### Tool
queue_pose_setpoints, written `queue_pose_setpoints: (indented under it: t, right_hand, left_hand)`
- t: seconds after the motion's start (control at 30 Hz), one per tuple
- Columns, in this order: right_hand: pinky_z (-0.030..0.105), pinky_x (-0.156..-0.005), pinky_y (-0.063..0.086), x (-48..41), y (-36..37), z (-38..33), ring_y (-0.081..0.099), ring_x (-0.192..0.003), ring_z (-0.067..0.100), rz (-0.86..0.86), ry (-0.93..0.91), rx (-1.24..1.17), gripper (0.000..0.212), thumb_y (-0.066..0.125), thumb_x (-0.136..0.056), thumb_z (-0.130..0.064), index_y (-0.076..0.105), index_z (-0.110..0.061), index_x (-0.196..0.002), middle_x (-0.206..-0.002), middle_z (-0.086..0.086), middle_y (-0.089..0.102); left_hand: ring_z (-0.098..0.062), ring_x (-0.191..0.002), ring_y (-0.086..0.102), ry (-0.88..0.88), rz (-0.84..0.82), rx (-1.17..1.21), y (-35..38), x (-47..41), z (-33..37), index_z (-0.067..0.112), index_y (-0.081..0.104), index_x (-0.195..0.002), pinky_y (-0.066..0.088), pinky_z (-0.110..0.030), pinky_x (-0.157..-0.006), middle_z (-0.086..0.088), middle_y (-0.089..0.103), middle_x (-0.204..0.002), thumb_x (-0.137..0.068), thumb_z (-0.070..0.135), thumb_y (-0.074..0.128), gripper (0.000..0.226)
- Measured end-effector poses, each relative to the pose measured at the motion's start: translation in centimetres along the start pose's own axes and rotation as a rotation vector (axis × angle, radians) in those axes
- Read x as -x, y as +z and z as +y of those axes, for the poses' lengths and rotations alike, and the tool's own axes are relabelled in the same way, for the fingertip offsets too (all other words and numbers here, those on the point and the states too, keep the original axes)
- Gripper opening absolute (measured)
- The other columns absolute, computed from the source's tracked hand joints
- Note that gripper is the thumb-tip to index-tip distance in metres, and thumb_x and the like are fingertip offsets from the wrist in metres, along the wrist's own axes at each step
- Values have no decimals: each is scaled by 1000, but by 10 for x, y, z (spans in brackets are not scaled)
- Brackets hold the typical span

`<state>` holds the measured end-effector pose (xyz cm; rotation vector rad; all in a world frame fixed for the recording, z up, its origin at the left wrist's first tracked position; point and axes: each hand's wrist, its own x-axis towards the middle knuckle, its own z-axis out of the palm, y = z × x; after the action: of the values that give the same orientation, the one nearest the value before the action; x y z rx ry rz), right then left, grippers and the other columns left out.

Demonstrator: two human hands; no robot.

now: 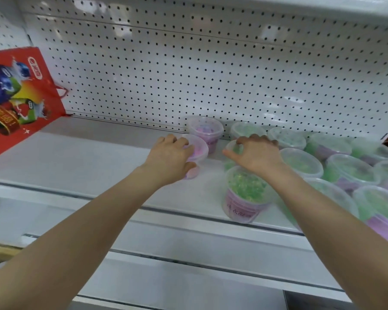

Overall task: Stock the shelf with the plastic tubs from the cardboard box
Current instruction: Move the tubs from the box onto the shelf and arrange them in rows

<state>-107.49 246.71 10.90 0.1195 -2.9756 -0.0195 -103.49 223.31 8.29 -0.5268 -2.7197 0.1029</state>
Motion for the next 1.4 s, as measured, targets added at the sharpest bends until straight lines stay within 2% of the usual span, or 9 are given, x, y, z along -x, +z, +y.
queue_pose_setpoints:
  t: [0.07,0.13,0.23,0.4,0.57,0.8,1.07,1.17,1.4]
  right_hand:
    - [48,-100,35,0,0,1,52,-117,32,-18,-1,-13,65,40,-78,-75,56,-33,-126,-125,7,56]
    - [48,-99,34,0,1,3,51,-118,31,-25,-4,-31,63,41,-79,-73,56,-34,-125,-127,7,56]
    - [48,-99,34,-1,2,5,51,-118,31,-18,-19,-46,59,42,-80,-70,57,-34,-125,-127,6,56]
    - [47,-98,35,-1,4,9,51,-117,31,-14,-40,-42,58,40,-81,-69,56,-34,-124,-125,6,56]
    - [51,-101,37,5,5,9,49,-121,32,-26,-39,-57,57,38,-84,-67,54,-33,-127,-129,6,54]
    - [48,-101,37,27,-2,5,50,-123,32,1,-29,-76,52,35,-94,-58,49,-29,-134,-137,7,51]
    - [47,-90,43,103,-30,20,61,-102,34,343,-131,94,49,41,-89,-48,60,-18,-123,-117,8,64]
    - [45,-87,44,142,-38,33,61,-100,33,381,-139,173,48,42,-89,-47,60,-17,-122,-115,8,64]
    - [44,-88,43,236,-42,79,61,-98,34,409,-89,324,42,47,-92,-42,59,-15,-122,-114,9,64]
  left_hand:
    - [-36,-101,57,74,10,83,2,-1,-7,17,65,-114,42,-42,-84,-4,64,-119,-77,38,54,44]
    - [-29,-118,51,106,-44,151,1,-2,-12,24,59,-126,38,-42,-96,3,56,-133,-84,31,55,43]
    - [-18,-128,44,108,-70,259,3,-4,-16,28,53,-131,34,-39,-105,10,49,-140,-83,34,41,50]
    - [-19,-106,57,92,15,302,9,-9,-14,26,58,-112,43,-36,-93,11,61,-117,-78,61,46,51]
    - [-22,-97,57,126,49,418,7,-2,-17,16,58,-111,37,-24,-85,4,62,-115,-86,35,61,31]
    - [-29,-129,44,129,14,308,0,6,-24,14,61,-118,30,-36,-109,-2,61,-124,-88,26,61,32]
    - [-31,-107,55,180,188,291,-42,25,11,15,62,-111,47,-39,-90,-6,64,-114,-87,28,54,28]
    - [-33,-103,56,291,262,267,-55,34,40,13,62,-111,49,-41,-86,-8,64,-110,-88,28,56,29]
    - [-31,-100,54,512,319,302,-69,44,124,15,61,-115,45,-38,-86,-7,63,-106,-89,41,40,43]
